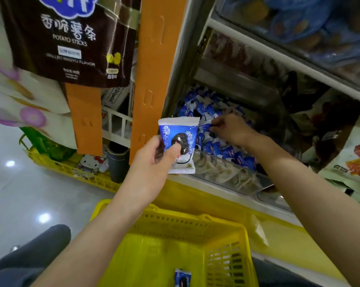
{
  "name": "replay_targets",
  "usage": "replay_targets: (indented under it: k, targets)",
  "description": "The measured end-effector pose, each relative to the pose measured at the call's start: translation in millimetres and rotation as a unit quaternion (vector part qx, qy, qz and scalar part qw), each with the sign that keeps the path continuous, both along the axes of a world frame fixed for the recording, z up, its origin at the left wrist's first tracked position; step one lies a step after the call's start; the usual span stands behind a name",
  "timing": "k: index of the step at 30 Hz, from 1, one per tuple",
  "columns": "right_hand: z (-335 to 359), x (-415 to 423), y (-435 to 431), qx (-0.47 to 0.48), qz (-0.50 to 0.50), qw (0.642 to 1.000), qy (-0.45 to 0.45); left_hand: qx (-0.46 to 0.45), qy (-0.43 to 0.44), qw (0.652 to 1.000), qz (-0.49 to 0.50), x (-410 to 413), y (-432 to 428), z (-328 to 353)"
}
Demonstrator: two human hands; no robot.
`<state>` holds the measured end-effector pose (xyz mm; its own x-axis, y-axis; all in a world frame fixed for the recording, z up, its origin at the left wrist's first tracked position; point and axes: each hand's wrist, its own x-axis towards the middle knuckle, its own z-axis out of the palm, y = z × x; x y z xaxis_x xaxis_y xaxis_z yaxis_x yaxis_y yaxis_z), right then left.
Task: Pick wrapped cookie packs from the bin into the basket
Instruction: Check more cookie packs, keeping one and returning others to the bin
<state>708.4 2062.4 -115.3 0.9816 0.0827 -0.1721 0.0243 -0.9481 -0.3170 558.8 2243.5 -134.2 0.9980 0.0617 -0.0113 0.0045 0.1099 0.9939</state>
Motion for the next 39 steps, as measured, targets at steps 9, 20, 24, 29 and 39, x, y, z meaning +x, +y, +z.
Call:
replay_targets:
  k: [9, 20, 24, 29, 39]
  targets:
    - [-8.5, 15.4, 3.8, 0.143, -0.049, 0.988, 0.026, -0.021, -0.004, 1.0, 0.014, 4.4, 7.8, -2.1]
    - [14.3, -5.3, -2.4, 0.264, -0.14, 0.944, -0.141, -0.055, 0.023, 0.998, -0.012, 2.7, -0.6, 0.2]
    - [45.7, -40.9, -4.6, 0.368, -0.087, 0.902, -0.21, -0.091, 0.005, 0.995, -0.037, -1.8, -3.1, 2.7]
    - [60.8, -97.4, 4.5, 0.436, 0.008, 0.887, -0.155, -0.182, -0.037, 0.98, -0.078, -9.0, -13.4, 5.8]
    - [37.7, -137.1, 5.5, 0.489, -0.002, 0.872, -0.014, -0.21, 0.044, 0.971, -0.105, -19.6, -19.5, -5.7]
